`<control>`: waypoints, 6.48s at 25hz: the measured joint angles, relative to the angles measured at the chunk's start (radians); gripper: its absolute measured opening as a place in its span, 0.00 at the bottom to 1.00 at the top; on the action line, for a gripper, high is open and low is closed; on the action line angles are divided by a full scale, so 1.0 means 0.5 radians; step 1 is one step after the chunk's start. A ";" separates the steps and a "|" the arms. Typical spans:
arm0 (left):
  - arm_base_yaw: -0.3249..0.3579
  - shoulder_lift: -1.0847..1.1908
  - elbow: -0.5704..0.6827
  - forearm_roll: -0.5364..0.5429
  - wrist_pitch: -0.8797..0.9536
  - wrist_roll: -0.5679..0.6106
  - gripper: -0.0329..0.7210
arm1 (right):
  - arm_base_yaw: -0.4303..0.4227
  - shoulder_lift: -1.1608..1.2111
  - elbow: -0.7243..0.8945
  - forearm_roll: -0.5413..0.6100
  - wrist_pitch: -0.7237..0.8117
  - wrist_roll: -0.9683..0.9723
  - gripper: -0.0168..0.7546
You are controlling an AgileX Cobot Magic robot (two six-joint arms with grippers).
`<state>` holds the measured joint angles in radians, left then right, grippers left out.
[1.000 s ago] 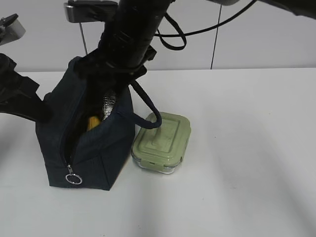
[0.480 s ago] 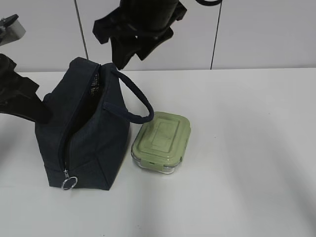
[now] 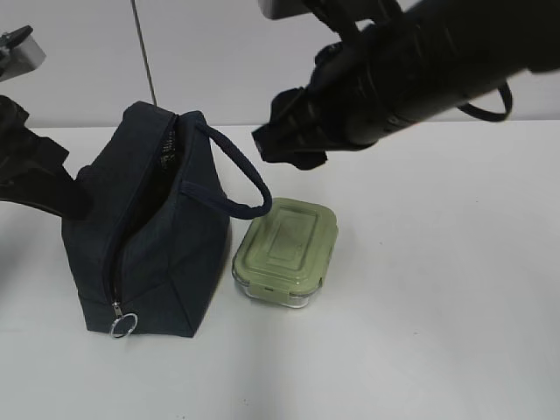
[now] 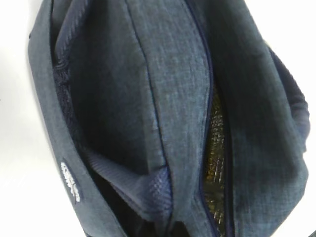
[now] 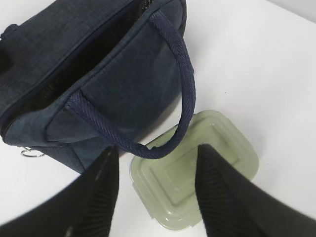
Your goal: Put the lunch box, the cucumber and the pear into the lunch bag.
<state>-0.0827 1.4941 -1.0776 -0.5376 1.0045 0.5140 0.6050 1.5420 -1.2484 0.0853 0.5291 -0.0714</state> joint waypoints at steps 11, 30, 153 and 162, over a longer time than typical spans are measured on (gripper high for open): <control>0.000 0.000 0.000 0.000 0.000 0.000 0.05 | 0.000 -0.131 0.317 0.000 -0.428 0.030 0.53; 0.000 0.002 0.000 0.000 0.008 0.000 0.05 | -1.046 0.353 0.510 2.572 0.283 -1.592 0.53; 0.000 0.002 0.000 0.057 -0.023 0.002 0.05 | -1.158 0.436 -0.141 2.500 0.515 -1.735 0.41; -0.001 0.002 0.000 0.059 -0.044 0.002 0.05 | -0.751 0.433 -0.151 2.759 0.476 -1.900 0.41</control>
<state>-0.0834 1.4949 -1.0776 -0.5082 0.9826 0.5151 0.2294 1.7584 -1.3238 1.4647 0.7673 -1.0216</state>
